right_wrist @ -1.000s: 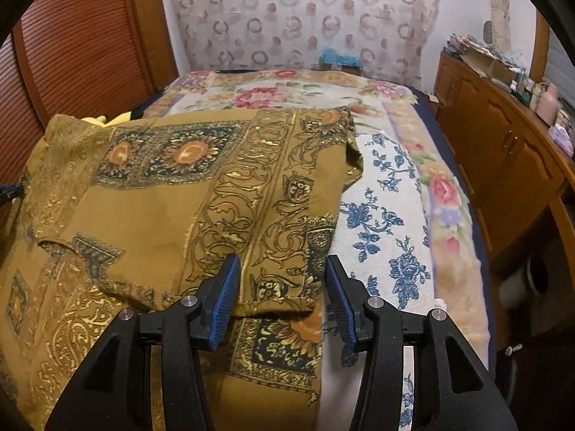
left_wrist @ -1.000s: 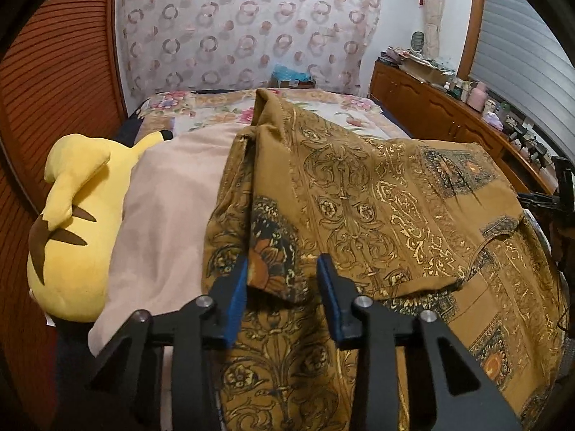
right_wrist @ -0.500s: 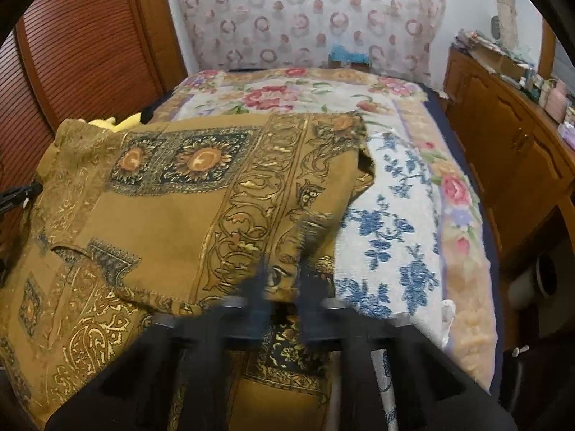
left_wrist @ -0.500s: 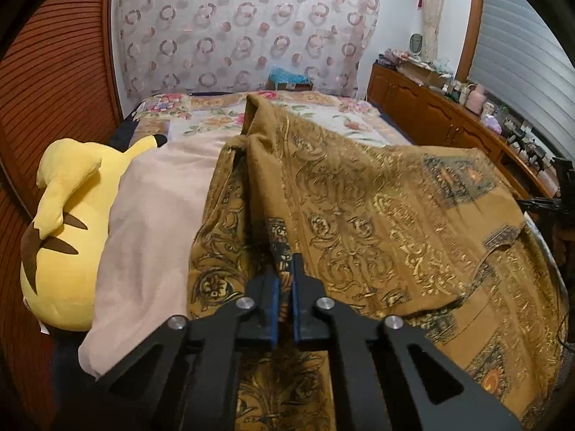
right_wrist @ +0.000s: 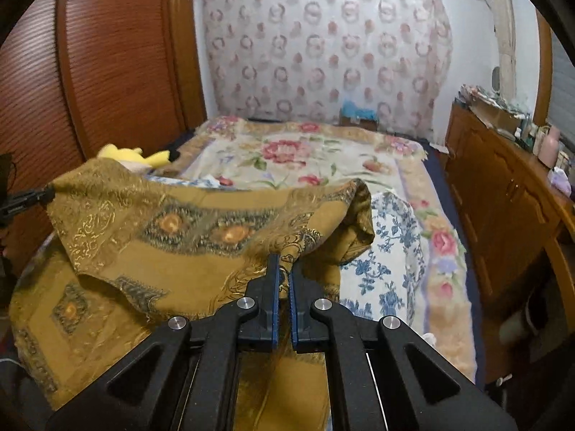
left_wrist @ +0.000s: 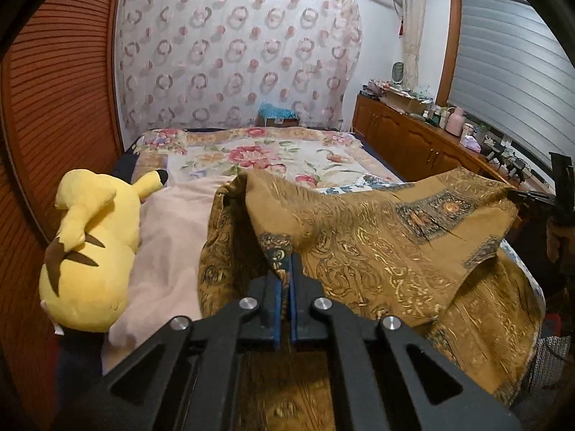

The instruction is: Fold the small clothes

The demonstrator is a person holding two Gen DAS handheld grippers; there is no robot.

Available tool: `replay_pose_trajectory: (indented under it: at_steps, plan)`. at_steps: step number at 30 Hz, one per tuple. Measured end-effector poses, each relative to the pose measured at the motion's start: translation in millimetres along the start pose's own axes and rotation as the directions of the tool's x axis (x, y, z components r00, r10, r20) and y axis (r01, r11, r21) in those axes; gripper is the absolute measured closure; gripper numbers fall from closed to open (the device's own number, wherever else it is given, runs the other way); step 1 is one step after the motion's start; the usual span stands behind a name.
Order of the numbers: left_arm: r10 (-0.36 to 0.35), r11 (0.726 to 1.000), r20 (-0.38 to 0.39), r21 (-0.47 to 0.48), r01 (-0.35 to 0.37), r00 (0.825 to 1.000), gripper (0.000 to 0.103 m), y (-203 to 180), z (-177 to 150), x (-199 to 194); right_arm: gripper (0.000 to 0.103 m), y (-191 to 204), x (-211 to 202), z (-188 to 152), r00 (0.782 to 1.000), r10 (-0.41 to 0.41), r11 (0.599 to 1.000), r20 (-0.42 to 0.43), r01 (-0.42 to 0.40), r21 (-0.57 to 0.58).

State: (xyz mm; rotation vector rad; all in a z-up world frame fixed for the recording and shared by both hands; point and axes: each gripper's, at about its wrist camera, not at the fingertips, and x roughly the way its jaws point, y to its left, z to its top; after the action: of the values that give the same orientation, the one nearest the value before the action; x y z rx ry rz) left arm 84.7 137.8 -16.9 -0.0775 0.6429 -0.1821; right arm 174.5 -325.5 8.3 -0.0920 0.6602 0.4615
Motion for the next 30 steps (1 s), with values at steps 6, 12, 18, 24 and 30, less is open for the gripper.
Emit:
replay_pose_trajectory:
  at_steps: [6, 12, 18, 24, 30]
  plan:
    - [-0.019, 1.0, 0.014, -0.02, 0.02, 1.0, 0.102, -4, -35, -41, 0.102, 16, -50, -32, 1.0, 0.009, 1.0, 0.023, -0.009, 0.002]
    - [-0.039, 0.999, -0.003, -0.034, 0.039, 0.999, 0.102, -9, -69, -66, 0.102, 28, -72, -70, 1.0, 0.02, 1.0, -0.005, -0.019, 0.013]
    - [-0.035, 0.999, -0.02, -0.027, 0.035, 0.999, 0.102, -20, -86, -80, 0.102, 28, -91, -92, 0.999, 0.005, 1.0, -0.042, -0.005, 0.015]
    - [-0.012, 1.0, -0.066, -0.011, 0.011, 0.998, 0.102, -28, -100, -71, 0.101, 28, -91, -113, 0.996, 0.002, 0.999, -0.089, 0.001, 0.032]
    - [-0.018, 0.999, -0.091, -0.032, 0.015, 0.996, 0.102, -24, -107, -61, 0.101, 23, -69, -131, 0.991, 0.005, 0.997, -0.133, 0.004, 0.072]
